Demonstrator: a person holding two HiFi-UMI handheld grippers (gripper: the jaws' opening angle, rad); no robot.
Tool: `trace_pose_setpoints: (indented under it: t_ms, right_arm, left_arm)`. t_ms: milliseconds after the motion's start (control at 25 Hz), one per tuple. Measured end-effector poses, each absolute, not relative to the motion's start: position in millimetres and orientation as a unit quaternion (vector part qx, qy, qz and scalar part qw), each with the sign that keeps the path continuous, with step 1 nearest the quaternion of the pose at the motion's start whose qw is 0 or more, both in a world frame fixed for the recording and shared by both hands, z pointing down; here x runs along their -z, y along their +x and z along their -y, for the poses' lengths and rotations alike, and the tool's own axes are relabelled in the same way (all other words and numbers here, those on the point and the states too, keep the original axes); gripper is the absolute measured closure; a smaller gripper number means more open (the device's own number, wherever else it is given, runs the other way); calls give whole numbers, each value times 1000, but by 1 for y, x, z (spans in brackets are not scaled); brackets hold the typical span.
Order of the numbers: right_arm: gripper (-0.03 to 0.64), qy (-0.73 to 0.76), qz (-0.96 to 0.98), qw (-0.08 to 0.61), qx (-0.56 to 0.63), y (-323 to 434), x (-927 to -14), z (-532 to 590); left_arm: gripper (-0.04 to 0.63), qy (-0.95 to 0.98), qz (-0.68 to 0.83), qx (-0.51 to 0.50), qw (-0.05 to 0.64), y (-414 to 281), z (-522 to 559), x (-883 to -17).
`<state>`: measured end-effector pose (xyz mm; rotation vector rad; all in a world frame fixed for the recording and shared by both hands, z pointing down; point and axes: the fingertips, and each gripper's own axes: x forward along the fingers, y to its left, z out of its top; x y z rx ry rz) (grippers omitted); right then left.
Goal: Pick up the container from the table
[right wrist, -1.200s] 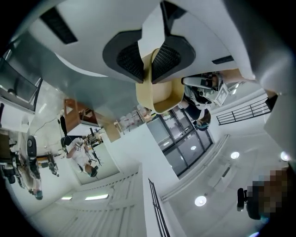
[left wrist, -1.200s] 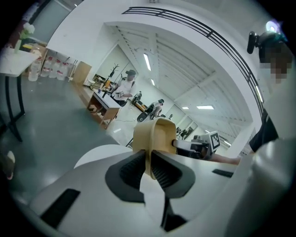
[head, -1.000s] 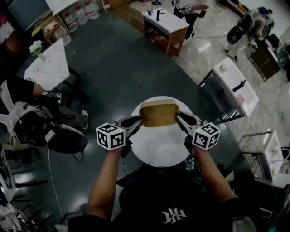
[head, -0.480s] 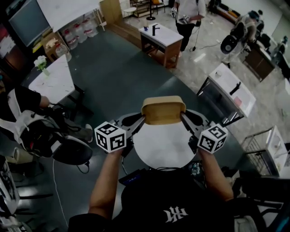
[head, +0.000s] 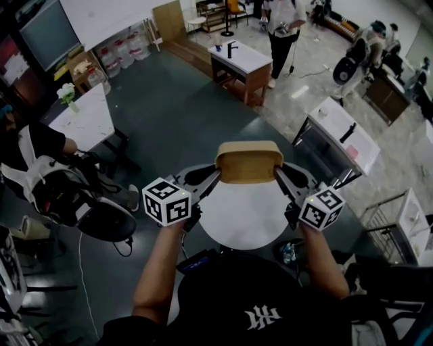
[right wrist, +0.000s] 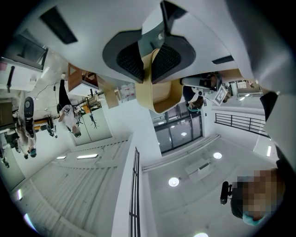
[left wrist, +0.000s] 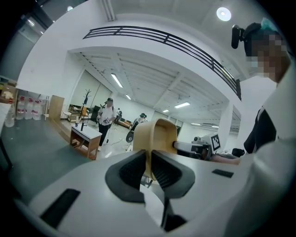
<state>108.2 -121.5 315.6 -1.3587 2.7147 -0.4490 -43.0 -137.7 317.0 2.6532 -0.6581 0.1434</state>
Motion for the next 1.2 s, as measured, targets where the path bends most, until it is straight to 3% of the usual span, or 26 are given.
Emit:
trace_pose_setpoints:
  t_ms: [600,1200]
  right_arm:
    - [541,-443,-882,49,155,178,-338,11]
    - [541,-435,-883,54,167,178,-350,-43]
  left_arm:
    - [557,947,241,-69,202,28,28,-340]
    - [557,942,248,-82,211,27,-31,-344]
